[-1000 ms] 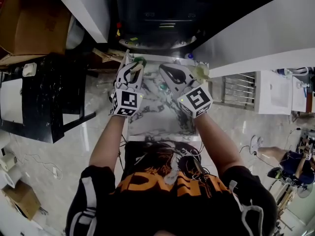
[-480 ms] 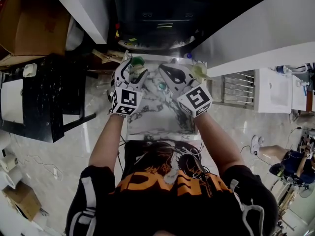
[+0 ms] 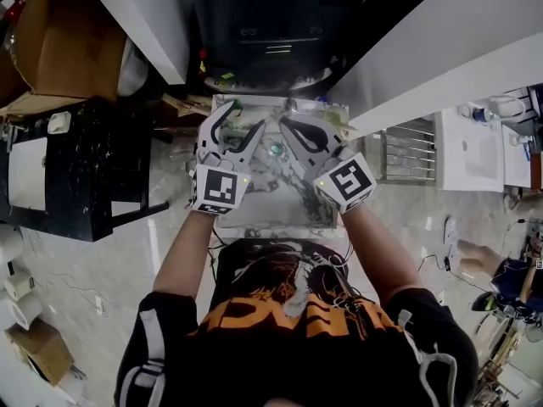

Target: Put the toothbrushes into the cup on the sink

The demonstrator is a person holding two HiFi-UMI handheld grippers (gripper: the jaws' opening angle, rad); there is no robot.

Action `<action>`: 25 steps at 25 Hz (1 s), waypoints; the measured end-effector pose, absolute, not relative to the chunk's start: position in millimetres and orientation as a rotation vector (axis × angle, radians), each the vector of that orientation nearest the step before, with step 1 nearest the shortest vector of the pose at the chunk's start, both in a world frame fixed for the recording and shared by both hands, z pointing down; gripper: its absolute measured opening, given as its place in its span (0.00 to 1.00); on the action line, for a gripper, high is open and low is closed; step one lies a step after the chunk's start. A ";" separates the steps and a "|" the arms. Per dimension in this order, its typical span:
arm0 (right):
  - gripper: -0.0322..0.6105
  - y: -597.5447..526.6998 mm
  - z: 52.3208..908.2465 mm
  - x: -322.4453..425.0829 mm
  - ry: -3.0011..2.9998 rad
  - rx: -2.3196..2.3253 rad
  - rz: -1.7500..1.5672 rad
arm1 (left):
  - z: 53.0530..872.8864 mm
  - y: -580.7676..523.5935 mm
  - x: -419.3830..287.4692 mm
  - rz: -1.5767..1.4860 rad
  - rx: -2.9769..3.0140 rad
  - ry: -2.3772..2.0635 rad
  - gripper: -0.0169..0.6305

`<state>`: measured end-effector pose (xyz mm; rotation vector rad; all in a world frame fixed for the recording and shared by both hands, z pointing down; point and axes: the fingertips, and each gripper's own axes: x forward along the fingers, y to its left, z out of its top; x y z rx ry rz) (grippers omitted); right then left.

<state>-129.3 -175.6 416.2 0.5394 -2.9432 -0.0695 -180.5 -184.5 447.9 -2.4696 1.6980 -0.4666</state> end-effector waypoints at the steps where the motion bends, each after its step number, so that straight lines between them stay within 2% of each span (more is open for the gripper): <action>1: 0.07 -172.0 410.4 -122.9 -2.948 0.563 -0.073 | 440.7 -177.0 -174.8 -0.454 -2.472 1.678 0.43; 3: 0.07 -163.4 398.6 -109.6 -2.962 0.599 -0.070 | 423.2 -162.3 -162.5 -0.412 -2.480 1.640 0.39; 7: 0.07 -145.2 373.1 -87.3 -3.007 0.631 -0.108 | 390.2 -138.5 -133.4 -0.322 -2.517 1.561 0.23; 13: 0.07 -116.1 342.5 -55.2 -3.057 0.643 -0.154 | 386.0 -111.2 -98.1 -0.224 -2.597 1.613 0.11; 19: 0.07 -93.3 336.1 -14.8 -3.077 0.671 -0.099 | 351.8 -87.9 -52.5 -0.077 -2.591 1.581 0.08; 25: 0.07 -75.7 335.3 6.2 -3.089 0.650 -0.082 | 343.4 -69.7 -30.0 -0.097 -2.593 1.587 0.08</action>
